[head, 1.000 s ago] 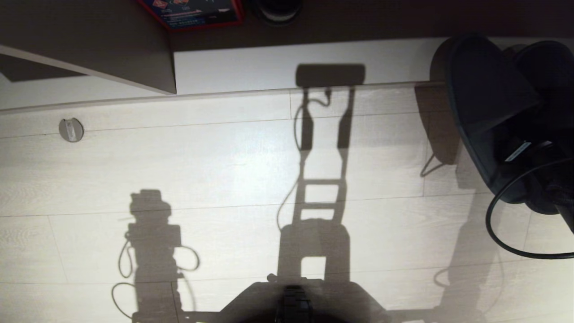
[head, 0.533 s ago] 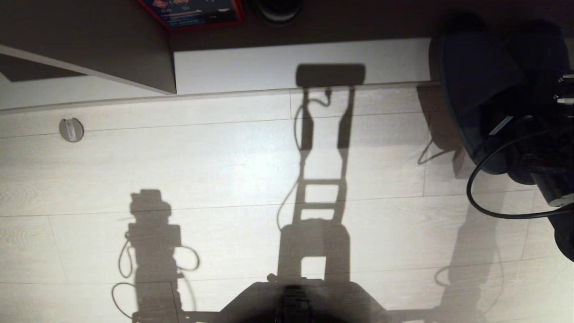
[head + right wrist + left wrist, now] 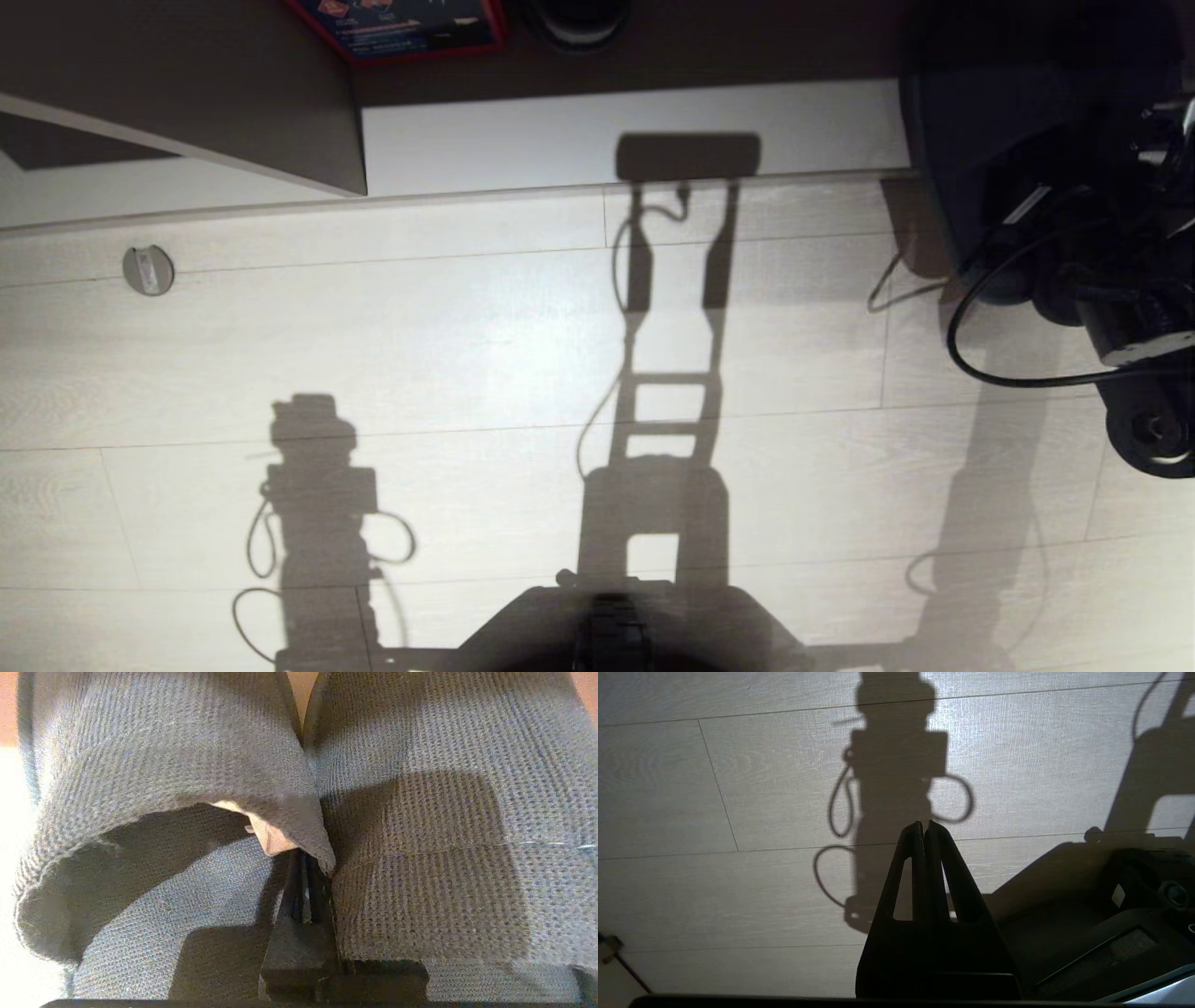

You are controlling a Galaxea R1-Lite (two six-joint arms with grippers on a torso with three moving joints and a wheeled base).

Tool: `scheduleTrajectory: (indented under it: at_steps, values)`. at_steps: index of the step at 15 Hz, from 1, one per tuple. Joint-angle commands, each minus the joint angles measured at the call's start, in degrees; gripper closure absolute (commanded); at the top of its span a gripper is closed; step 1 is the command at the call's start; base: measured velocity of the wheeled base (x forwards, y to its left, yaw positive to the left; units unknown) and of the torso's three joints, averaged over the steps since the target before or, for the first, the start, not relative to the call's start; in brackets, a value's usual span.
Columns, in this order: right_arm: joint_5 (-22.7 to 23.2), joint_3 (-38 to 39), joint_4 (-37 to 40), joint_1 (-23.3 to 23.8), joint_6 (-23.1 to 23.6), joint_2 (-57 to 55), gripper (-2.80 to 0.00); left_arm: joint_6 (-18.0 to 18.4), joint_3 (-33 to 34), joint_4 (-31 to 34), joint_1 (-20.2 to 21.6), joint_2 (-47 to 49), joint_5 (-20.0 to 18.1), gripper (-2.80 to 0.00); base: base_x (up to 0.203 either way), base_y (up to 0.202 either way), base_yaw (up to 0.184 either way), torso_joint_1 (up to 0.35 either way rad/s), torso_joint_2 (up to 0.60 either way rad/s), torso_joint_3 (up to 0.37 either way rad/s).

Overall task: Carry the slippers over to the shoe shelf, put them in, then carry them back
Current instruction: Place the slippers into the shoe cabinet

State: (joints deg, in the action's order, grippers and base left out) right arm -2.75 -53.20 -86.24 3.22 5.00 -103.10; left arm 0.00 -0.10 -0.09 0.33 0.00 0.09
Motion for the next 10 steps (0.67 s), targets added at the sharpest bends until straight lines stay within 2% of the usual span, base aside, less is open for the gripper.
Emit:
scheduleTrajectory:
  at_steps: [1,5,10]
  values:
    - [-0.4,-3.4,-0.4,0.0,0.3,-0.7,0.0,0.0,0.0,-0.1,0.0,0.0,0.0,0.0,0.0,0.0,0.0,0.0,0.0,0.0]
    - [-1.1,-11.4,2.9,-0.5,1.1,-1.7,0.0,0.1,0.0,0.0,0.0,0.0,0.0,0.0,0.0,0.0,0.0,0.0,0.0,0.0]
    - [-3.3,-16.8,6.0,-1.3,1.2,-2.9,0.0,0.0,0.1,0.0,0.0,0.0,0.0,0.0,0.0,0.0,0.0,0.0,0.0,0.0]
